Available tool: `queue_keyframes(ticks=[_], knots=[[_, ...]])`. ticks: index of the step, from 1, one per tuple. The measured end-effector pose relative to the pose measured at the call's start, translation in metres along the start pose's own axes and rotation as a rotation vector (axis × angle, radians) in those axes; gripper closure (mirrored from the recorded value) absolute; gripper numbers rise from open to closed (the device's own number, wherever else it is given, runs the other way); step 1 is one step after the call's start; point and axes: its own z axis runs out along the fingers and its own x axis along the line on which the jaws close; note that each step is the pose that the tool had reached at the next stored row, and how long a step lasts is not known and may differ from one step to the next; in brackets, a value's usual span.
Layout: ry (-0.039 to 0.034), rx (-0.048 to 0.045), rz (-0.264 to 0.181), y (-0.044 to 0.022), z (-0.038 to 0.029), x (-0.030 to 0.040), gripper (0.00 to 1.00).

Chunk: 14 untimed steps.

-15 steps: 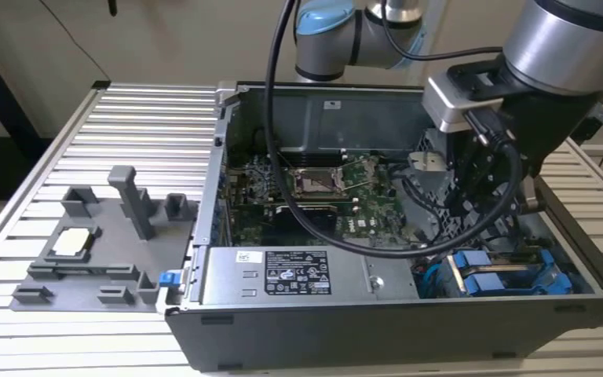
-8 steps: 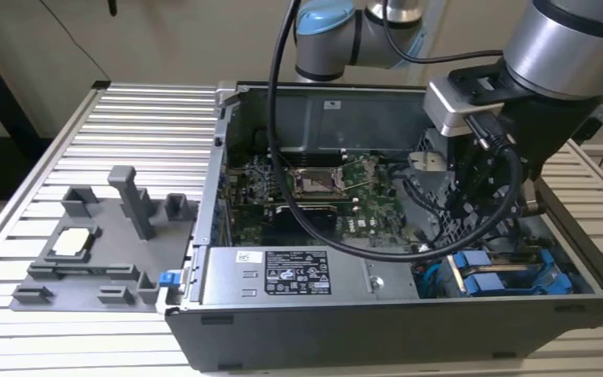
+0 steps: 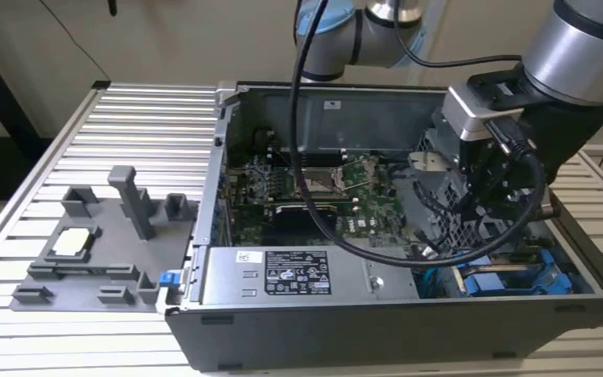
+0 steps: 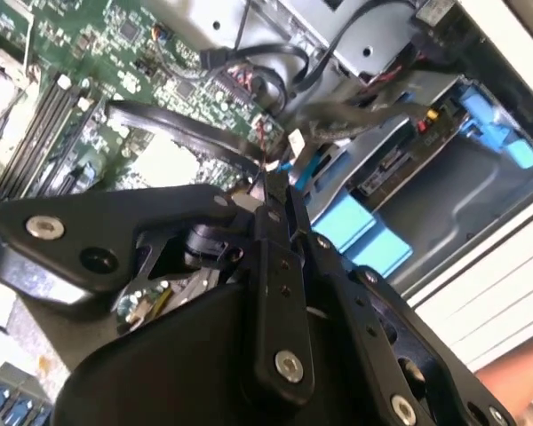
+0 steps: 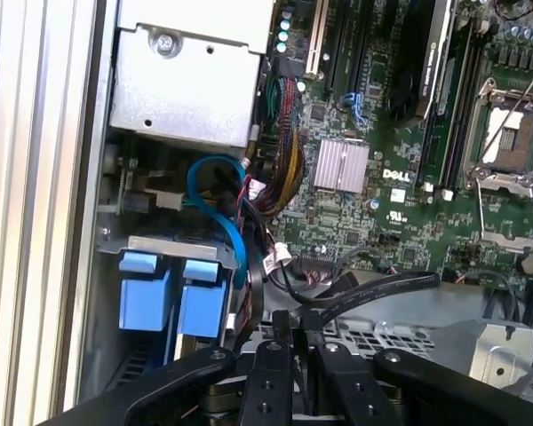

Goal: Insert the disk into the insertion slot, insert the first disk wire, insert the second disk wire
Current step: 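Insert the second disk wire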

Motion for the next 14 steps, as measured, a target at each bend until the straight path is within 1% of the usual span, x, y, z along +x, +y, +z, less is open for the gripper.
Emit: queue_keyframes(ticks=[4, 8, 10, 14], knots=[[-0.0011, -0.0081, 0.001, -0.0056, -0.0018, 0.0069, 0.84], [-0.0019, -0.0142, 0.001, -0.0089, -0.0076, 0.0146, 0.84], [-0.0021, -0.0159, 0.002, -0.0097, -0.0096, 0.0192, 0.84], [-0.0023, -0.016, 0.003, -0.0088, -0.0107, 0.0292, 0.84]])
